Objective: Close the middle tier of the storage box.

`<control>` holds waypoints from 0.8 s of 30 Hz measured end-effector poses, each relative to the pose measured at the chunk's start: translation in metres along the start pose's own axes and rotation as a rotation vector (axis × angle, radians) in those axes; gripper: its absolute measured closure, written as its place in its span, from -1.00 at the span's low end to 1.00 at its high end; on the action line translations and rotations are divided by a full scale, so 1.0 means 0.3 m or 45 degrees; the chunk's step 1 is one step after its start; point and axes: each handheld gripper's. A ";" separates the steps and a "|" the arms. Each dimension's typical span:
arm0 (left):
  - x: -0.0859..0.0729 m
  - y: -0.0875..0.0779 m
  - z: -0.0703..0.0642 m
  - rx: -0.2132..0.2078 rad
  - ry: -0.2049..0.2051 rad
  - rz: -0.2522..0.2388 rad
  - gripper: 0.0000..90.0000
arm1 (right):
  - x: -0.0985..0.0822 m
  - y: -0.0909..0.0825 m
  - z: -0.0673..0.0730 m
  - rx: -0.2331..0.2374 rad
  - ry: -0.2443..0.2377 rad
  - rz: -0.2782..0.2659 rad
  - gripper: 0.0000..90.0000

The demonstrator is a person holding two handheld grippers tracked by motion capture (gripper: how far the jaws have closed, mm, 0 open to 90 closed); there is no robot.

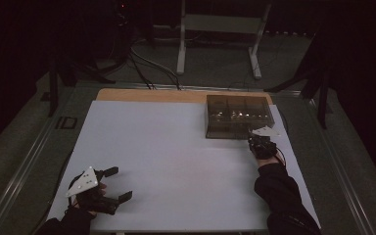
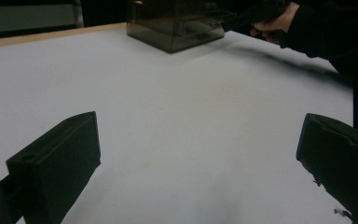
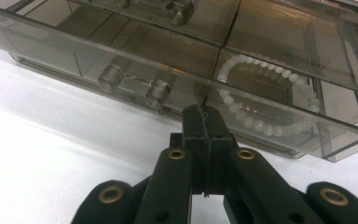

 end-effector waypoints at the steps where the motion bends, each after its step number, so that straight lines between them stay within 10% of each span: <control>1: -0.001 0.001 0.000 0.001 0.001 0.006 -0.98 | 0.002 0.003 -0.001 0.000 0.002 -0.001 1.00; 24: 0.000 -0.002 -0.001 0.002 0.003 0.003 -0.98 | 0.013 0.017 -0.005 -0.004 0.009 -0.001 1.00</control>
Point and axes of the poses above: each handheld gripper's, and its own axes: y roughly forward along the jaws, x roughly out of its top, z roughly to its left, and after that the axes turned 5 degrees about y, right-handed
